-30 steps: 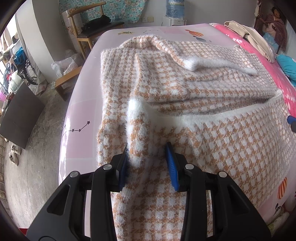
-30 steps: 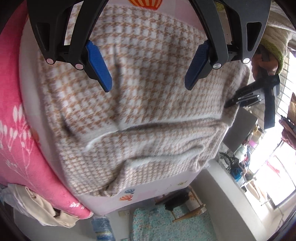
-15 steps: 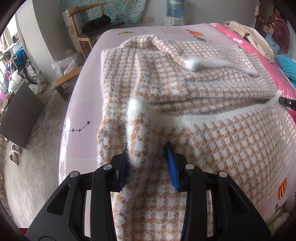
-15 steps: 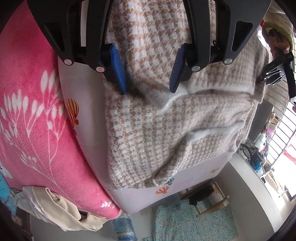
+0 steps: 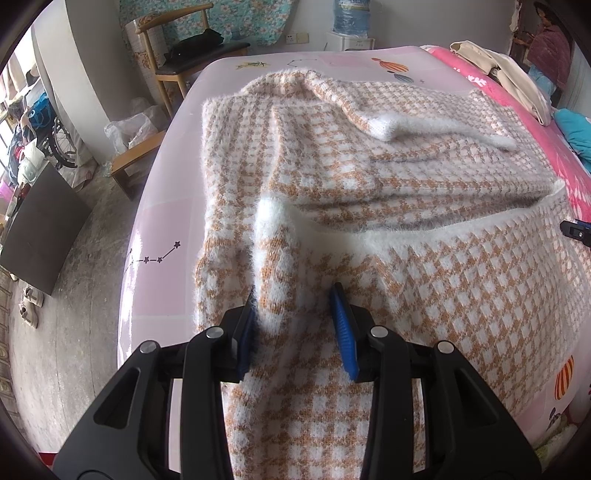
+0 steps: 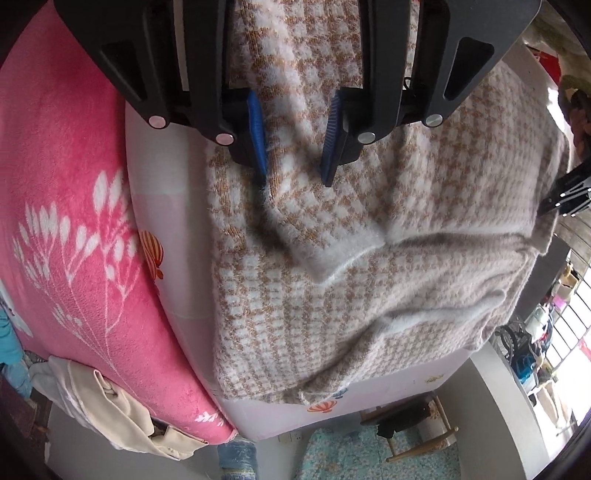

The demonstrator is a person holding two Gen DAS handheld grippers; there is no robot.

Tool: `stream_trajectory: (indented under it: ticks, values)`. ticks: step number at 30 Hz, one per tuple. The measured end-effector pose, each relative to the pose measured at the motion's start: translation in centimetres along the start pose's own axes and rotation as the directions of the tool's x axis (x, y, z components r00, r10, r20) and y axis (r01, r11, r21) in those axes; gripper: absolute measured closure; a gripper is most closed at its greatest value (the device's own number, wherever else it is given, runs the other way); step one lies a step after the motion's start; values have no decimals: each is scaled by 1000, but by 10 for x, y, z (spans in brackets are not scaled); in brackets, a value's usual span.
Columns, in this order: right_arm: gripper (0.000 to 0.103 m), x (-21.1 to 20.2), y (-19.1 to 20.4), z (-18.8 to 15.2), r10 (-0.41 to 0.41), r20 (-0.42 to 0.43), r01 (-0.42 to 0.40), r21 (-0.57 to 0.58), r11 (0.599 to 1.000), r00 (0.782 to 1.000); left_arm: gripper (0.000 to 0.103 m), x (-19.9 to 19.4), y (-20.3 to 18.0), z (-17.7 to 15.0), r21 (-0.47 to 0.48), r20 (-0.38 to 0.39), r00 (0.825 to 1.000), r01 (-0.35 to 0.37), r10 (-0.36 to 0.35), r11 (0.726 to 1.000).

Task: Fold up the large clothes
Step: 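Pinch the white fold edge with the right gripper while the left gripper keeps holding it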

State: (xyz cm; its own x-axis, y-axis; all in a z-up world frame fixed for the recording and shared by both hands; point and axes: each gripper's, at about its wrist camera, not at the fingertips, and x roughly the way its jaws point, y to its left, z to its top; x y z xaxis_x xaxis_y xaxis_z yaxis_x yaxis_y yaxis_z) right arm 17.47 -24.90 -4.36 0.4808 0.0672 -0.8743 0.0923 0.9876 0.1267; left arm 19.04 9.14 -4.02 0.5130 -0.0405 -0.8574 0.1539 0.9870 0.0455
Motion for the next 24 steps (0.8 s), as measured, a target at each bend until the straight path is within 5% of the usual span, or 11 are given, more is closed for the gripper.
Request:
stream_trajectory:
  ticks: [11,24]
  values:
    - [86,-2,24,-3,-136,32,139,-112,984,990,67,0,0,0,1,0,1000,-1,1,1000]
    - [86,-4,26,-5,-152,36,156,-121,980,988,67,0,0,0,1,0,1000,-3,3,1000]
